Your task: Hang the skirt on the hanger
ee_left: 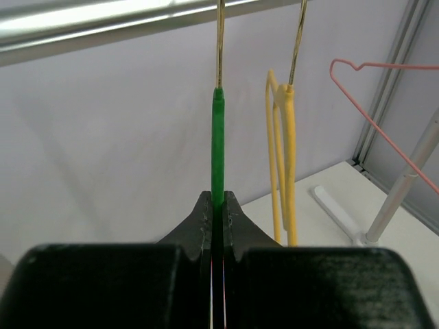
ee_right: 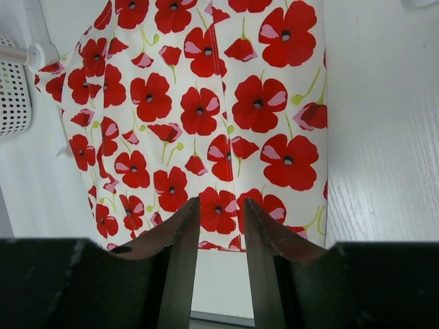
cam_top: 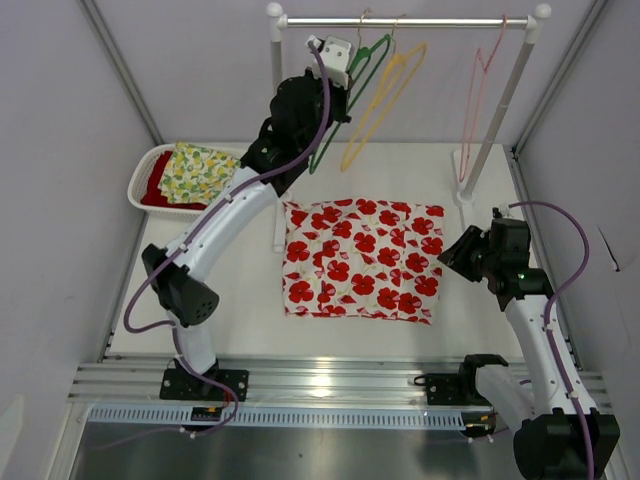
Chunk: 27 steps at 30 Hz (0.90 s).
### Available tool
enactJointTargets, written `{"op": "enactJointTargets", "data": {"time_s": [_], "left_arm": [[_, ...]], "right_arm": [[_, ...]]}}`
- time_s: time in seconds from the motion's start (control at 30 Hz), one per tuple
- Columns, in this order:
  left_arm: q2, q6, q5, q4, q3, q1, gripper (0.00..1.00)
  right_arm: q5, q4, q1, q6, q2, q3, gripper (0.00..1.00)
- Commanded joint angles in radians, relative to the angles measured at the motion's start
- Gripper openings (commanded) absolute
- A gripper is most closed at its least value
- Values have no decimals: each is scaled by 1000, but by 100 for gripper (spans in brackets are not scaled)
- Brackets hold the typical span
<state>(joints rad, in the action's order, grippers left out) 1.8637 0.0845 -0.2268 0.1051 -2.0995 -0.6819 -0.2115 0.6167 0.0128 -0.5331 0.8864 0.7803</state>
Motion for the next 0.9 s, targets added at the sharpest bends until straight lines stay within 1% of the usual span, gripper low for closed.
{"op": "enactJointTargets", "data": {"time_s": [0.0, 0.03, 0.13, 0.23, 0.3, 0.43, 0.47, 0.5, 0.57, 0.67, 0.7, 0.77, 0.8, 0.87], "left_arm": [[-129, 44, 27, -97, 67, 15, 0], [-158, 47, 27, -141, 105, 16, 0], [-199, 29, 64, -182, 168, 28, 0], [-216, 35, 75, -150, 159, 35, 0], [-248, 38, 72, -134, 195, 35, 0], [-368, 29, 55, -168, 358, 39, 0], [-397, 18, 57, -174, 445, 47, 0], [-456, 3, 60, -191, 479, 53, 0], [-515, -25, 55, -203, 569, 59, 0], [-621, -49, 38, -190, 688, 61, 0], [-670, -70, 53, -174, 734, 67, 0], [-715, -77, 73, -141, 794, 70, 0], [-736, -131, 81, -105, 850, 73, 0], [-808, -158, 137, -58, 898, 84, 0]], "right_arm": [[1, -12, -4, 31, -20, 11, 37], [3, -11, -4, 33, -20, 10, 37], [11, -8, -4, 44, -21, 8, 37], [14, -11, -4, 47, -20, 4, 37], [8, -8, -4, 48, -17, 8, 37], [14, -2, -2, 59, -14, 13, 37], [14, -2, -2, 61, -12, 16, 37], [14, 2, -4, 62, -9, 16, 37], [11, 2, -4, 64, -4, 17, 37], [3, 2, -4, 65, 2, 17, 37], [0, 2, -4, 67, 3, 19, 36], [-2, 3, -4, 70, 9, 20, 36], [-2, 5, -4, 70, 13, 23, 36], [1, 5, -4, 71, 22, 27, 36]]}}
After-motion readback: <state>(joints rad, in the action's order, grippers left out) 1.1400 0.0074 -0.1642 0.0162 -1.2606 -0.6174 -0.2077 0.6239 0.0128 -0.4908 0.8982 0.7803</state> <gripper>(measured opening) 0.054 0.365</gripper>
